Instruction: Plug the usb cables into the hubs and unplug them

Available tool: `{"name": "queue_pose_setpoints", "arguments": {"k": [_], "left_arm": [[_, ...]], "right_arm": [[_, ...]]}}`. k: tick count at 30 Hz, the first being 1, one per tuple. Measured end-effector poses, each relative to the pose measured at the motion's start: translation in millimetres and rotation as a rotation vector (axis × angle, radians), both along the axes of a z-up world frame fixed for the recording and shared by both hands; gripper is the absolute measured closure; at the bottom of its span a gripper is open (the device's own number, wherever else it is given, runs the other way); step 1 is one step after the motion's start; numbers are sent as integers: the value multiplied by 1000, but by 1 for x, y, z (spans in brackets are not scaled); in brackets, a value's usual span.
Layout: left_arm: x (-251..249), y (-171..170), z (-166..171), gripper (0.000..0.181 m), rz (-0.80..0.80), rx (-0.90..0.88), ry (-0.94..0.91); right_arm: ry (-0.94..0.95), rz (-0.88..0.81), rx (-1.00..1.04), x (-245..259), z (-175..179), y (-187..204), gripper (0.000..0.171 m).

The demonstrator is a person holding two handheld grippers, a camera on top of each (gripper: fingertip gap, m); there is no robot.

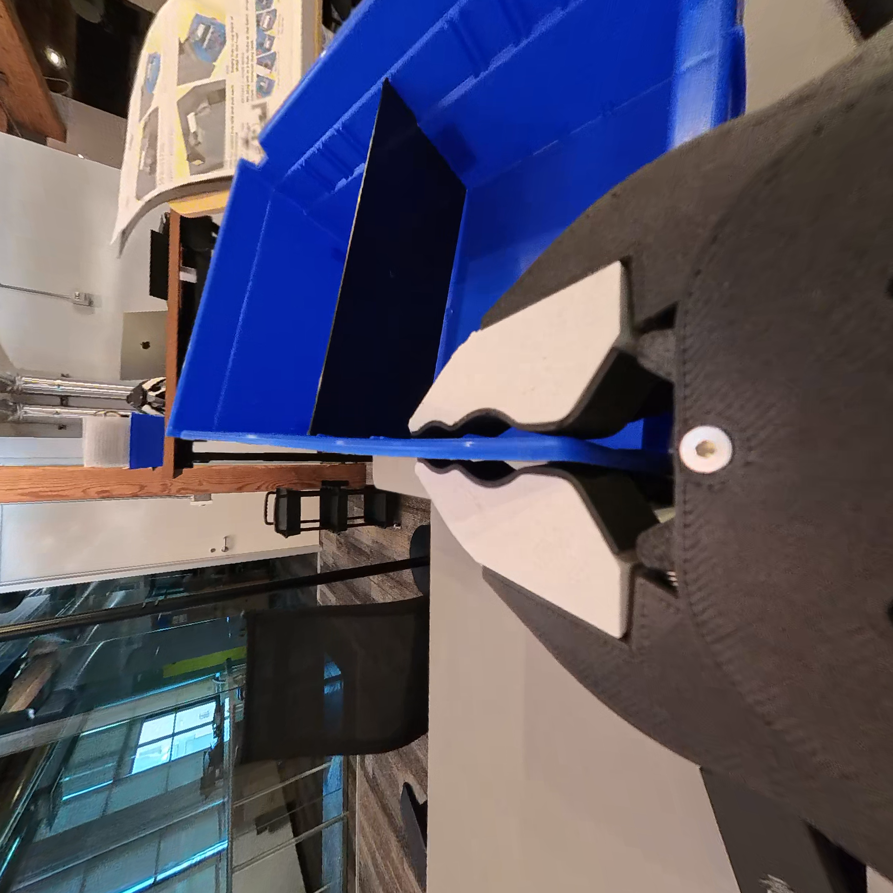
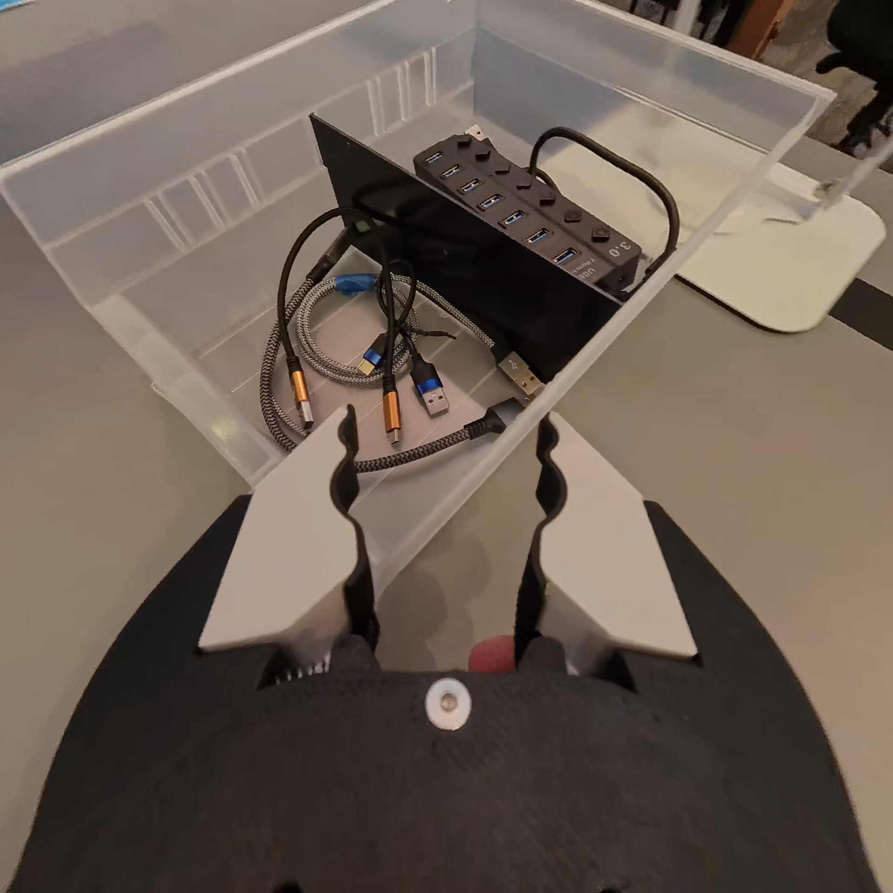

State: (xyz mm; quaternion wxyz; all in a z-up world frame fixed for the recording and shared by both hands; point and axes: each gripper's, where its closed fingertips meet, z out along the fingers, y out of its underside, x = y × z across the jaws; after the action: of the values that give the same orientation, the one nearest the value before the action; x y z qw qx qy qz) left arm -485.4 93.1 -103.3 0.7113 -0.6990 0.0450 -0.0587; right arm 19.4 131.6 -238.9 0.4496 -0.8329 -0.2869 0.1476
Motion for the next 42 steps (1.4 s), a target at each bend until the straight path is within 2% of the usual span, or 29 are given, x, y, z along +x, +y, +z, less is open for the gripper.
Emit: {"name": "queue_pose_setpoints", "arguments": {"k": [5, 22, 29, 32, 37, 42], "left_arm": [[-6, -6, 10, 176, -5, 28, -32], [-50, -30, 28, 176, 75, 71, -86], [-68, -48, 31, 176, 122, 64, -83], [-76, -58, 33, 176, 149, 68, -88], [-82, -74, 33, 176, 169, 57, -94], [-74, -82, 42, 176, 182, 67, -101]], "right_arm": [[1, 49, 9, -53, -8, 2, 75], [55, 162, 21, -212, -10, 41, 67], [74, 200, 4, -273, -14, 59, 45], [73, 229, 8, -297, -16, 66, 46], [69, 294, -46, -327, -20, 75, 39], [107, 330, -12, -316, 7, 68, 27]]}}
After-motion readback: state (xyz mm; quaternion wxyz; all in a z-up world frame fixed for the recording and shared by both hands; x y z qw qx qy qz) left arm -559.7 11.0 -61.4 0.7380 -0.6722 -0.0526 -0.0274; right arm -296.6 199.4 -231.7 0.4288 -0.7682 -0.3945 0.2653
